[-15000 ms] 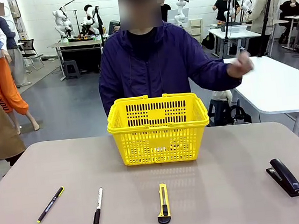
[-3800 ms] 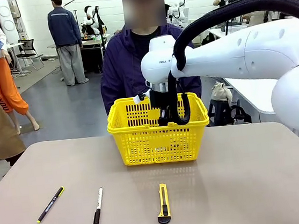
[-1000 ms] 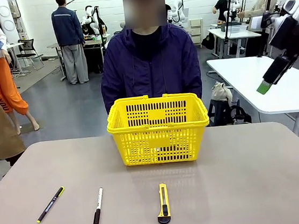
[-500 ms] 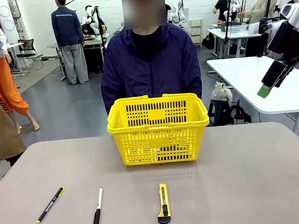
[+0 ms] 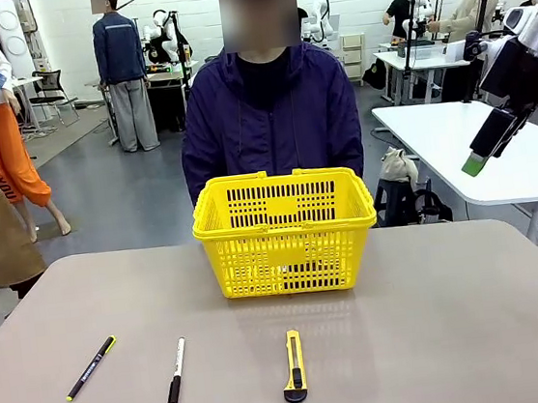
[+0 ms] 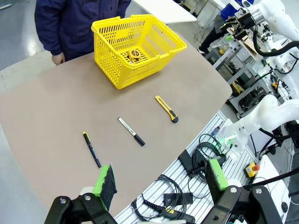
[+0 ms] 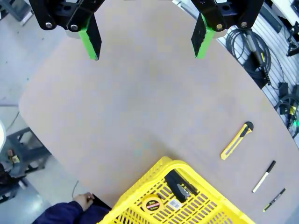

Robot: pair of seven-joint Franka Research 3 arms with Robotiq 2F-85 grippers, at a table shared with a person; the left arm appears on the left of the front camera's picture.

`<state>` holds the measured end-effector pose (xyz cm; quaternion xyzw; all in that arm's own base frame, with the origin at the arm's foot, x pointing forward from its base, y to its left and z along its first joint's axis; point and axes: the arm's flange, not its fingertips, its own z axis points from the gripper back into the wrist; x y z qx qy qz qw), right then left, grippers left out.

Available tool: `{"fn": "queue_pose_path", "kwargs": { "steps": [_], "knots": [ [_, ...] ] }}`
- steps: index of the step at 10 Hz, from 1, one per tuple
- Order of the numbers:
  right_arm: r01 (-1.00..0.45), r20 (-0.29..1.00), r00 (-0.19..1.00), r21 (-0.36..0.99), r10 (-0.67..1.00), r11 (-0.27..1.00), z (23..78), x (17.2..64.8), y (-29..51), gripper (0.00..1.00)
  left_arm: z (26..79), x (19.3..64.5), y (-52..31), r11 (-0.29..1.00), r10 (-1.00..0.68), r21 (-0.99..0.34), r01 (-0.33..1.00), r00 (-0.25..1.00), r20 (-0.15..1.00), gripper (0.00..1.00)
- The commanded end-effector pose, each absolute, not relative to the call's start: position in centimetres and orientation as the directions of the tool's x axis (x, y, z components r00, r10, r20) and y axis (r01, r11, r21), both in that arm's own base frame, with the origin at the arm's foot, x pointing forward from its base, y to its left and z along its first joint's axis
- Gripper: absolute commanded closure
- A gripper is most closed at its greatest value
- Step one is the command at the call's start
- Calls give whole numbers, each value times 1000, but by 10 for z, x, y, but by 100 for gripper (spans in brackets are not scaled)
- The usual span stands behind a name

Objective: Place the items the person wants into the basket.
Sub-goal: Pick up the item the person points to and place it in the Market Basket.

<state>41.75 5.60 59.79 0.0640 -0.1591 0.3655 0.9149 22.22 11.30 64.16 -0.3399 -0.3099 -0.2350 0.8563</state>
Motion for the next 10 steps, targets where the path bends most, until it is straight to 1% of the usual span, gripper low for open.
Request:
{"fn": "queue_pose_path", "kwargs": {
  "steps": [1, 10],
  "knots": [
    [-699, 340, 673, 2, 657, 715, 597, 417, 55, 0, 641, 223, 115, 646, -197, -435, 627, 687, 699, 0],
    [-699, 340, 673, 2, 657, 715, 597, 417, 55, 0, 641, 223, 115, 646, -197, -435, 627, 687, 699, 0]
  ]
}}
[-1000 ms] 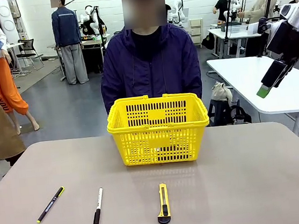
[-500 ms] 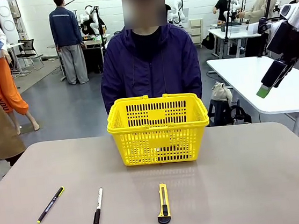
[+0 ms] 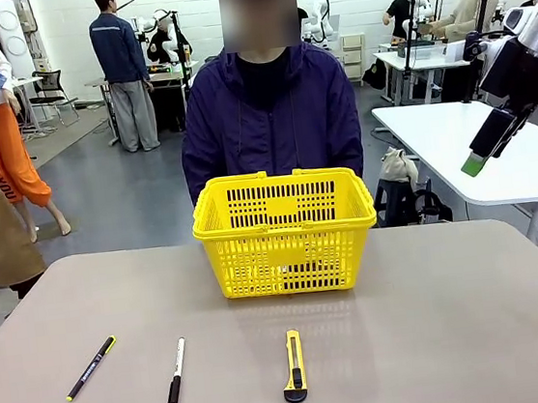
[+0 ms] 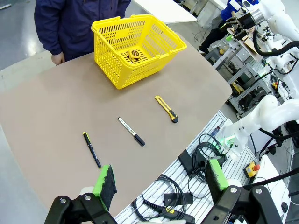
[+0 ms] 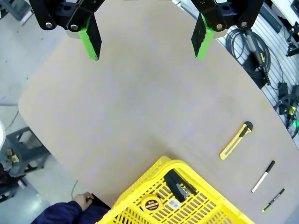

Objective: Place the items the person wants into the basket.
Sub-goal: Pick up the item the person points to and place it in the Market Basket.

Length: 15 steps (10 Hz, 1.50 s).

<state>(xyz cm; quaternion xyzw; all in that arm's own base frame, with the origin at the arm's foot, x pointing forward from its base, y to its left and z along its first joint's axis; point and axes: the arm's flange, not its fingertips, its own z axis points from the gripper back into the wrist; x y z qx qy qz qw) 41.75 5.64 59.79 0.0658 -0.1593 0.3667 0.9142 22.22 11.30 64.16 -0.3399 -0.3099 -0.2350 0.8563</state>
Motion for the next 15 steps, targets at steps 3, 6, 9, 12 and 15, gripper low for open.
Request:
{"fn": "queue_pose_path", "kwargs": {
  "steps": [3, 6, 9, 12, 15],
  "knots": [
    [-856, 443, 501, 126, 744, 501, 637, 403, -22, 0, 641, 223, 115, 646, -197, -435, 627, 687, 699, 0],
    [-953, 717, 298, 258, 630, 158, 666, 424, -157, 0, 641, 223, 115, 646, -197, -435, 627, 687, 699, 0],
    [-952, 819, 296, 294, 492, 83, 631, 438, -225, 0, 641, 223, 115, 646, -197, -435, 627, 687, 699, 0],
    [-929, 823, 367, 300, 433, 217, 596, 411, -233, 0, 641, 223, 115, 646, -197, -435, 627, 687, 699, 0],
    [-880, 802, 419, 244, 425, 406, 588, 378, -210, 0, 641, 223, 115, 646, -197, -435, 627, 687, 699, 0]
  ]
}}
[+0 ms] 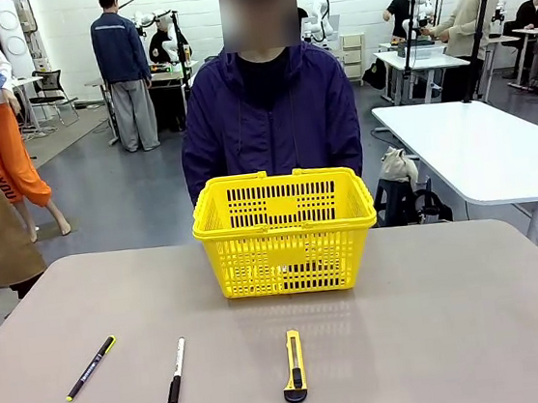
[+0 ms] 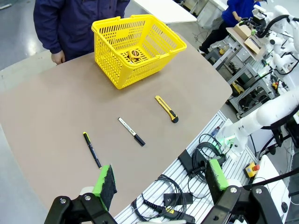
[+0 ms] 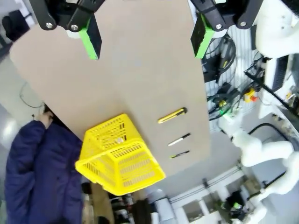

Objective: Place the items the person wants into the basket.
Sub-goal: Pick up the item the person points to and place it in the Market Basket.

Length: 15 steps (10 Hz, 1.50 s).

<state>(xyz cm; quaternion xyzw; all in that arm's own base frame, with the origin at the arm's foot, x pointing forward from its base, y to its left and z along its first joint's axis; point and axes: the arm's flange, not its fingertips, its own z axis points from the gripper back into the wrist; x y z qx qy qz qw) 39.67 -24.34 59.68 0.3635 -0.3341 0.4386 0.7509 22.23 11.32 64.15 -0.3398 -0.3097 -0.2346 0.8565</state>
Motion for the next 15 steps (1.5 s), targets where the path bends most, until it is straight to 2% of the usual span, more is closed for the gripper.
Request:
{"fn": "queue_pose_path", "kwargs": {
  "steps": [1, 5, 6, 15],
  "knots": [
    [-856, 787, 449, 243, 424, 456, 588, 375, -199, 0, 641, 223, 115, 646, -197, -435, 627, 687, 699, 0],
    [-827, 759, 488, 244, 431, 506, 586, 365, -180, 0, 641, 223, 115, 646, -197, -435, 627, 687, 699, 0],
    [-848, 773, 458, 232, 438, 477, 593, 370, -191, 0, 641, 223, 115, 646, -197, -435, 627, 687, 699, 0],
    [-848, 773, 458, 232, 438, 477, 593, 370, -191, 0, 641, 223, 115, 646, -197, -435, 627, 687, 699, 0]
  ]
}}
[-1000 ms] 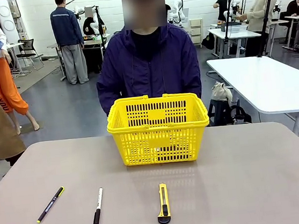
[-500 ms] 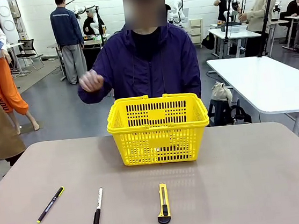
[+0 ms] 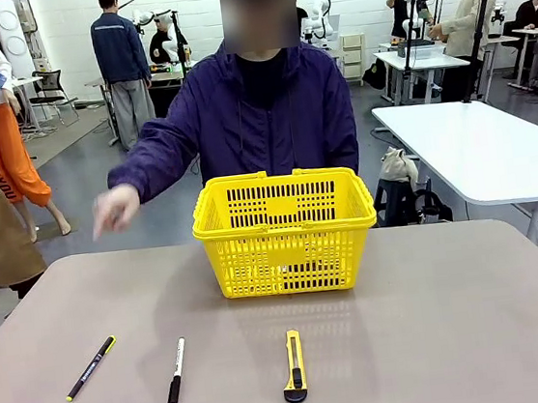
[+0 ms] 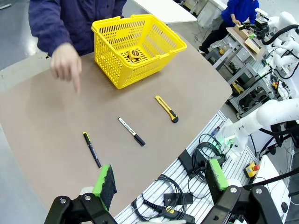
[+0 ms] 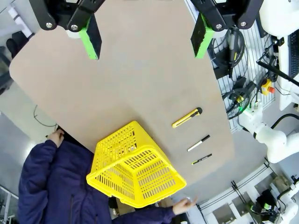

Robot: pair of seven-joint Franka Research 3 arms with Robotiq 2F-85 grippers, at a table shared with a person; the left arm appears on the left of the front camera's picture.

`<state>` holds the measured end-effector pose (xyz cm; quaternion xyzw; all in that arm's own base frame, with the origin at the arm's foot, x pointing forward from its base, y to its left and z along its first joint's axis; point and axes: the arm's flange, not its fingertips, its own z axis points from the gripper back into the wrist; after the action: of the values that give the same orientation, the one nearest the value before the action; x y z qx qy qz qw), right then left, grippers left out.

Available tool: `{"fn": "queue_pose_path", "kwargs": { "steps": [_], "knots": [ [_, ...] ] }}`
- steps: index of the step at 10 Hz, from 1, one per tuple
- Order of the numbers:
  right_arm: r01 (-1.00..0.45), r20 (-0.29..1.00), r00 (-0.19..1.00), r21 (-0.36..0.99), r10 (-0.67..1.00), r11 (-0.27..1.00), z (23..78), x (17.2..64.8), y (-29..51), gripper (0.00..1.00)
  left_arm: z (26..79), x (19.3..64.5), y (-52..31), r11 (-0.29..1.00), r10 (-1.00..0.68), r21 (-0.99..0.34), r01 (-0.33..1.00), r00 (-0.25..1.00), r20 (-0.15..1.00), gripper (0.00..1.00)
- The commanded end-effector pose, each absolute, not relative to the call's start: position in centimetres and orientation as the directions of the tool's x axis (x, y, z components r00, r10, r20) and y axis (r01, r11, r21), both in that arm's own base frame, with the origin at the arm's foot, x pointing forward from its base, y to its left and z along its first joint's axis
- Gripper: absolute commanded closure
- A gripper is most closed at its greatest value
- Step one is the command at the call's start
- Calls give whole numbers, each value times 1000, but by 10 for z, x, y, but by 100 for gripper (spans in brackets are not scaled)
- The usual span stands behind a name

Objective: Place the items the person wants into the basket.
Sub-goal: Pick up the item the person points to and place it in the Market Basket.

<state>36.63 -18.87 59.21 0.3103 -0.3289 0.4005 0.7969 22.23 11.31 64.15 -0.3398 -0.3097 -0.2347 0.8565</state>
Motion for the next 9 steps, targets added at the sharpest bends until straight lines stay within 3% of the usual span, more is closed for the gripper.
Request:
{"fn": "queue_pose_path", "kwargs": {
  "steps": [1, 5, 7, 9],
  "knots": [
    [-848, 773, 458, 232, 438, 477, 593, 370, -191, 0, 641, 223, 115, 646, -197, -435, 627, 687, 699, 0],
    [-848, 773, 458, 232, 438, 477, 593, 370, -191, 0, 641, 222, 113, 659, -192, -437, 612, 698, 690, 0],
    [-848, 773, 458, 232, 438, 477, 593, 370, -191, 0, 622, 236, 63, 797, -430, -178, 576, 751, 502, 0],
    [-848, 773, 458, 232, 438, 477, 593, 370, -191, 0, 600, 261, 29, 850, -488, -16, 526, 799, 352, 0]
  ]
}}
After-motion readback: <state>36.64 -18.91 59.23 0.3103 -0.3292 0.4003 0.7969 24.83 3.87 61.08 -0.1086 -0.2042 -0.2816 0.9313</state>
